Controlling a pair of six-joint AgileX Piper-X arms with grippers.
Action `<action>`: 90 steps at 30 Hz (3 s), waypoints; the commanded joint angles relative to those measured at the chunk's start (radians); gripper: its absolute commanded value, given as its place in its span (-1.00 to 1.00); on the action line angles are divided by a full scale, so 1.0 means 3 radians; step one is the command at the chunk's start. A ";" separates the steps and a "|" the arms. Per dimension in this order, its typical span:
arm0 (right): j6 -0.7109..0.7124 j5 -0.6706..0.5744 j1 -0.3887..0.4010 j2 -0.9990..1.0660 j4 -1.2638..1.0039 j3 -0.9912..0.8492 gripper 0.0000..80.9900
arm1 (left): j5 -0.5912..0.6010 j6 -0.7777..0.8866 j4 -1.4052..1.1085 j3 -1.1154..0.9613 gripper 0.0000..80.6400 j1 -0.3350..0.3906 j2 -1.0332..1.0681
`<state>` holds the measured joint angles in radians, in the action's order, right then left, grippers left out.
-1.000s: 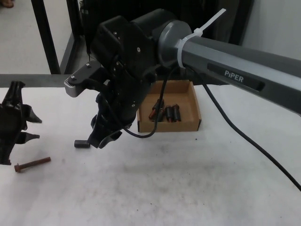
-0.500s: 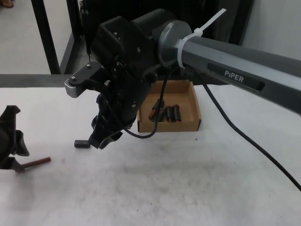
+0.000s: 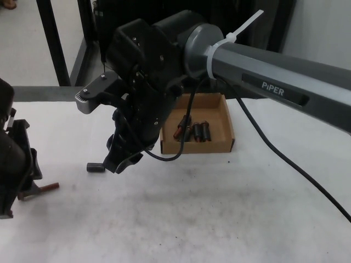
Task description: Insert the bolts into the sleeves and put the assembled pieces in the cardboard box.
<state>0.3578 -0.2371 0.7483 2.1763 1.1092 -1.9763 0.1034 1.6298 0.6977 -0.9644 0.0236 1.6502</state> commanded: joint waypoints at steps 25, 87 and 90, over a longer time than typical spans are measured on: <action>-0.0001 -0.0054 0.0009 -0.0013 0.0011 -0.0044 -0.01 | 0.0086 0.0017 -0.0333 -0.0034 -0.09 -0.0209 0.0277; -0.0399 -0.0280 -0.0028 0.0017 0.0013 -0.0062 -0.01 | 0.1186 -0.3060 -0.1996 0.1596 -0.98 -0.0187 -0.1633; -0.0399 -0.0365 -0.0028 0.0097 0.0027 -0.0091 -0.01 | 0.1356 -0.3196 -0.2229 0.1737 -0.98 -0.0081 -0.1863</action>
<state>0.2425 -0.3203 0.7460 2.1917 1.1092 -1.9890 0.4330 0.7250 0.1162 -0.4517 -0.0108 1.1185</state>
